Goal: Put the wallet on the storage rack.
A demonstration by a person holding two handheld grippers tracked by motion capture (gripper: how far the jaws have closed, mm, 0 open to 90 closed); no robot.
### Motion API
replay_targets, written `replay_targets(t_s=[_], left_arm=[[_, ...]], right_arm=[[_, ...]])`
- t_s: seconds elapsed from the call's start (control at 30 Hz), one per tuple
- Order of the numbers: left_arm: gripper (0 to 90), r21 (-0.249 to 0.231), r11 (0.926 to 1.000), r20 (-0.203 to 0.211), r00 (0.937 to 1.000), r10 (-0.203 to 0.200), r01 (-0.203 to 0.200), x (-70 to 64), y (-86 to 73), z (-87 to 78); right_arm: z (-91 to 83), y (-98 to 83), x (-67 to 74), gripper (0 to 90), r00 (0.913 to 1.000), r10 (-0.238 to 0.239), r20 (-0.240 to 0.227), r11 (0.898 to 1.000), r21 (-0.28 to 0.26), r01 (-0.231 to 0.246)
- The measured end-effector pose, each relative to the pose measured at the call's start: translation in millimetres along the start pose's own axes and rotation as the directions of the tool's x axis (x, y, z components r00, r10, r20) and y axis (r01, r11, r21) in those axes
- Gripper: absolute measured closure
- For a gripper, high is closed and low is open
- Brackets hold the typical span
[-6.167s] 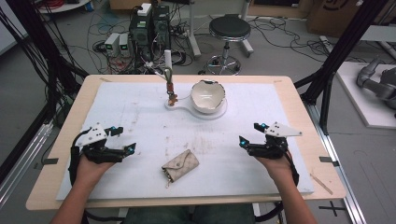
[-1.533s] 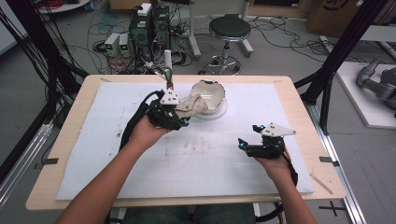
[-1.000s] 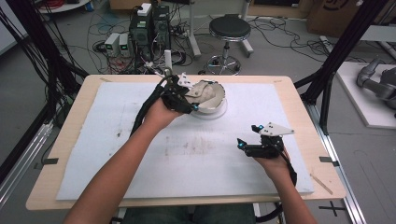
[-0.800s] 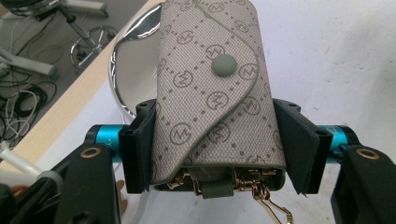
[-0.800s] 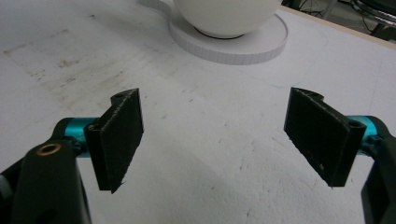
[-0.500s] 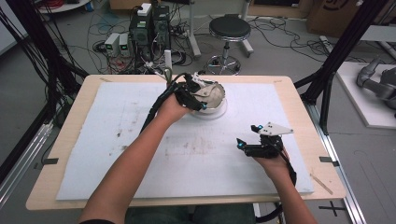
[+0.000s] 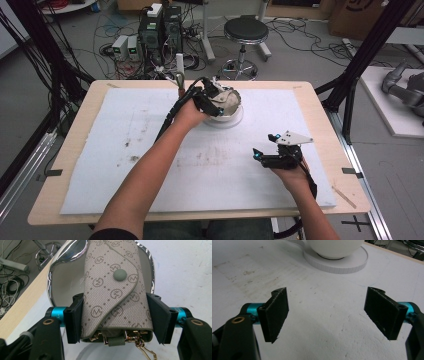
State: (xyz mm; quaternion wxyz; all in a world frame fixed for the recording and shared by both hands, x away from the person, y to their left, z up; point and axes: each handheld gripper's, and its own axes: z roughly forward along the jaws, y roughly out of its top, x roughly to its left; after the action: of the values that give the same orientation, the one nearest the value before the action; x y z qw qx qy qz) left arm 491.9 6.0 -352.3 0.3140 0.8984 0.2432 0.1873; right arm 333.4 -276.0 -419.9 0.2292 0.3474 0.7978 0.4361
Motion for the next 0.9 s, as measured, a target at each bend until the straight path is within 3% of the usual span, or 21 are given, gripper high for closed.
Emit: replay_targets(t_s=[0.57, 0.73, 0.9], left_arm=[[32.8, 0.032, 0.9995, 0.005, 1.0, 0.007, -0.007, 0.8, 3.6, 22.5], [28.0, -0.014, 0.9992, 0.001, 0.9993, 0.037, -0.037, 0.1, 6.2, 14.9], [26.4, -0.067, 0.9973, 0.014, 0.9994, 0.031, -0.03, 3.3, 5.7, 2.0]], right_arm=[[2.4, 0.1, 1.4, 20.2, 0.9999, -0.011, -0.006, 1.0, 0.012, 0.011], [1.9, 0.1, 1.5, 20.2, 0.9999, -0.012, -0.004, 1.0, 0.011, 0.012], [2.5, 0.2, 2.0, 20.2, 0.9999, -0.015, -0.003, 1.0, 0.012, 0.015]])
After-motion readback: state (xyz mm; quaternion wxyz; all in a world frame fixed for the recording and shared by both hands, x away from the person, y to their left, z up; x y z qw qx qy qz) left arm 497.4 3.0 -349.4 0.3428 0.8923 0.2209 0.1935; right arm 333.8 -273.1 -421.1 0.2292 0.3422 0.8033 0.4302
